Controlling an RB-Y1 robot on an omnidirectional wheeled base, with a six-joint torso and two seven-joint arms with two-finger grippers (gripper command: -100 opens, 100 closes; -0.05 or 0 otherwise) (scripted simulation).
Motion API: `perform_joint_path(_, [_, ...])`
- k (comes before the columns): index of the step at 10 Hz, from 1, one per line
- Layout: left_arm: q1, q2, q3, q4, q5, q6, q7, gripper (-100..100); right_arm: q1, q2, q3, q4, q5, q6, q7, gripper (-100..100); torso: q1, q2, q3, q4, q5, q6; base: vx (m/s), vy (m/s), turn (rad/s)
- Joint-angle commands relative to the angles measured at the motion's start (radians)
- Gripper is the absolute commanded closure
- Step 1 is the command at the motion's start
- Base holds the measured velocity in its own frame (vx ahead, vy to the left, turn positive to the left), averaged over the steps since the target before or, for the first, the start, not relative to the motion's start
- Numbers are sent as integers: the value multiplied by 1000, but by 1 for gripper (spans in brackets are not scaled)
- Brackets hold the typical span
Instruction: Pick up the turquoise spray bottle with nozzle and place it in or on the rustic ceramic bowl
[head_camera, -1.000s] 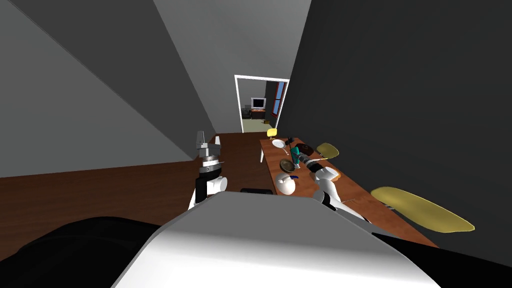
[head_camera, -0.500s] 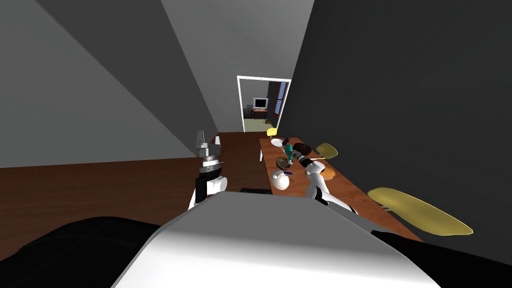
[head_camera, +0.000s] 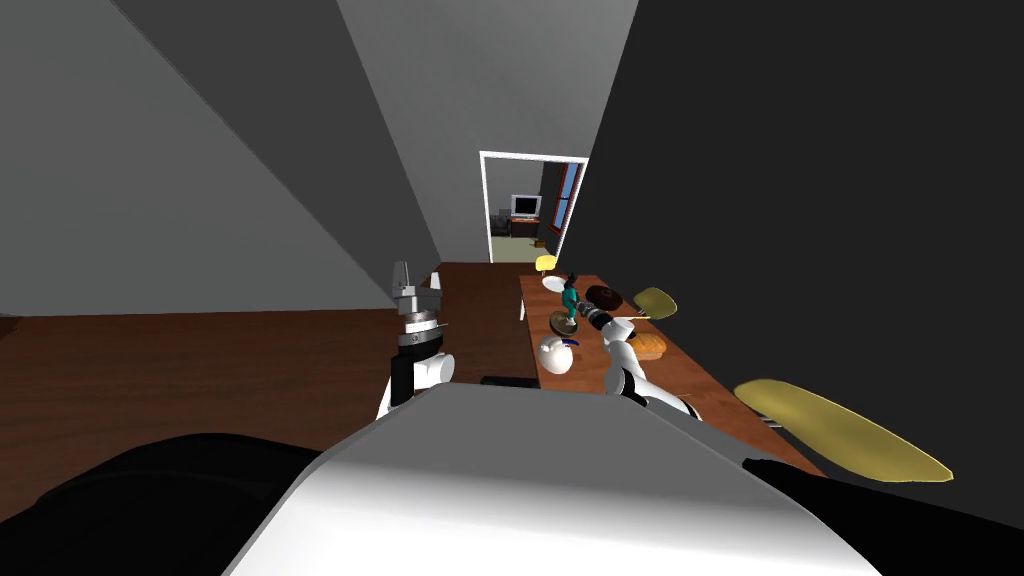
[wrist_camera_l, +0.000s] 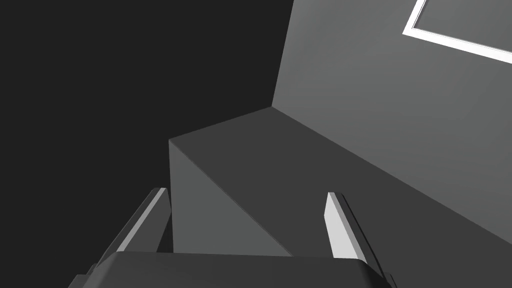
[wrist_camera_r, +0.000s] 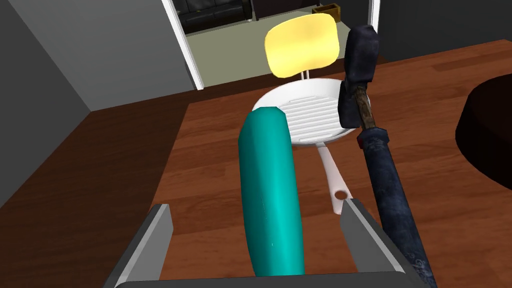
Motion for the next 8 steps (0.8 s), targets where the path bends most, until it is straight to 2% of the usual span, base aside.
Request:
perform_joint_path(1, [0, 0, 0, 0, 0, 0, 0, 0, -50, 5, 12, 50, 8, -50, 18, -100, 0, 0, 0, 0, 0, 0, -110, -168, -10])
perform_joint_path(2, [0, 0, 0, 0, 0, 0, 0, 0, -68, 5, 12, 62, 8, -80, 18, -100, 3, -3, -2, -1, 0, 0, -31, -57, -35])
perform_joint_path(4, [0, 0, 0, 0, 0, 0, 0, 0, -68, 5, 12, 62, 8, -124, 18, -100, 14, -10, -6, -2, 3, 0, 10, 18, -3])
perform_joint_path(5, [0, 0, 0, 0, 0, 0, 0, 0, -109, 55, 68, 91, 70, -162, -30, -100, 15, -12, -7, -3, 3, 0, -162, -189, 239])
perform_joint_path(6, [0, 0, 0, 0, 0, 0, 0, 0, -99, 55, 83, 51, 78, -186, -30, -100, 5, -3, -2, -1, 1, -1, -220, -224, 186])
perform_joint_path(7, [0, 0, 0, 0, 0, 0, 0, 0, -111, 55, 83, 42, 78, -214, -36, -100, 1, 1, 1, 0, 0, 0, -117, -120, -6])
perform_joint_path(8, [0, 0, 0, 0, 0, 0, 0, 0, -136, 55, 83, 67, 78, -240, -30, -100, 5, -3, -1, 0, 1, 1, -27, -42, -30])
